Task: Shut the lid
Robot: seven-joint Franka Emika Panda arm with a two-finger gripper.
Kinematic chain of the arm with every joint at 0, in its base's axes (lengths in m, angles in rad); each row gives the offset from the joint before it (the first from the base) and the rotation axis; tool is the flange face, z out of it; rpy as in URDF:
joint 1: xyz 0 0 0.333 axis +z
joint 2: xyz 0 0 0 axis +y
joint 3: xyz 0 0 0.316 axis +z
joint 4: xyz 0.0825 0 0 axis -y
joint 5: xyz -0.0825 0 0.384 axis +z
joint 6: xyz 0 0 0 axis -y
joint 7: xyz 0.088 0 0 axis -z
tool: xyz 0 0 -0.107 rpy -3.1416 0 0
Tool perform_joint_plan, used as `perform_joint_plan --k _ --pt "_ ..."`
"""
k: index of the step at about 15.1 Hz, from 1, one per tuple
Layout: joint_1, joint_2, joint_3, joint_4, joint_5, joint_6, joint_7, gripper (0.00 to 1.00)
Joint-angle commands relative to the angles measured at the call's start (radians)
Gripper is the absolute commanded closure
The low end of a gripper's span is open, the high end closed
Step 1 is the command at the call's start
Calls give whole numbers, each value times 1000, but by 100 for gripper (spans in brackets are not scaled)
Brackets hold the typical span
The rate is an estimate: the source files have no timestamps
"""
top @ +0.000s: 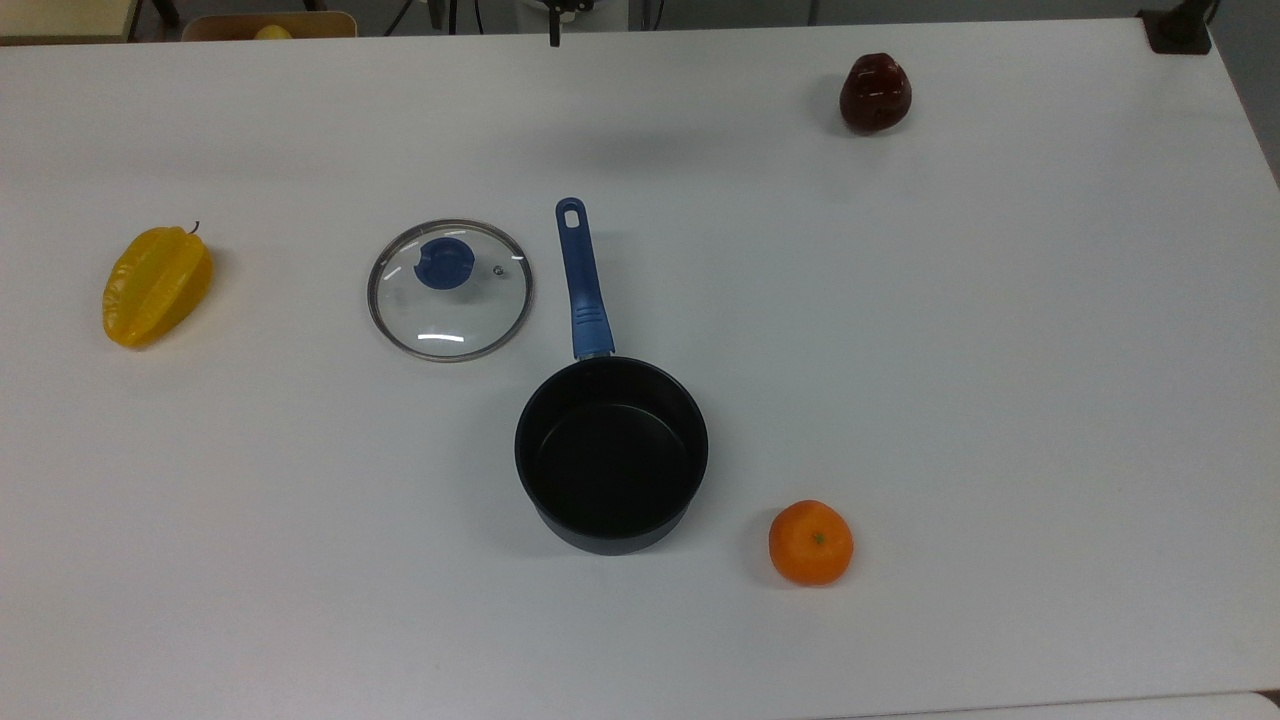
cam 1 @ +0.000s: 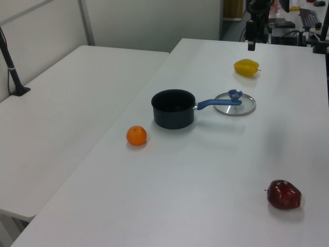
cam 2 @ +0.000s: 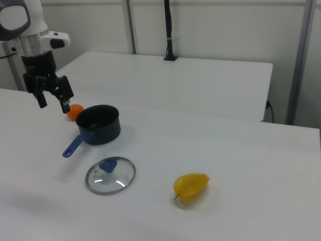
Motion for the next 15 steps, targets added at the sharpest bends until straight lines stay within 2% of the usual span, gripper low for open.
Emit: perform_joint_plan --k 1,5,9,10,15 --pt "4 -1 -12 5 19 15 -27 0" --pt "-5 -4 -12 3 21 14 -23 0" --pt "-68 -4 -12 -10 53 52 -28 0" --pt "-95 -6 -12 -44 53 83 -51 0" --pt "-132 8 -13 -219 48 312 -103 0"
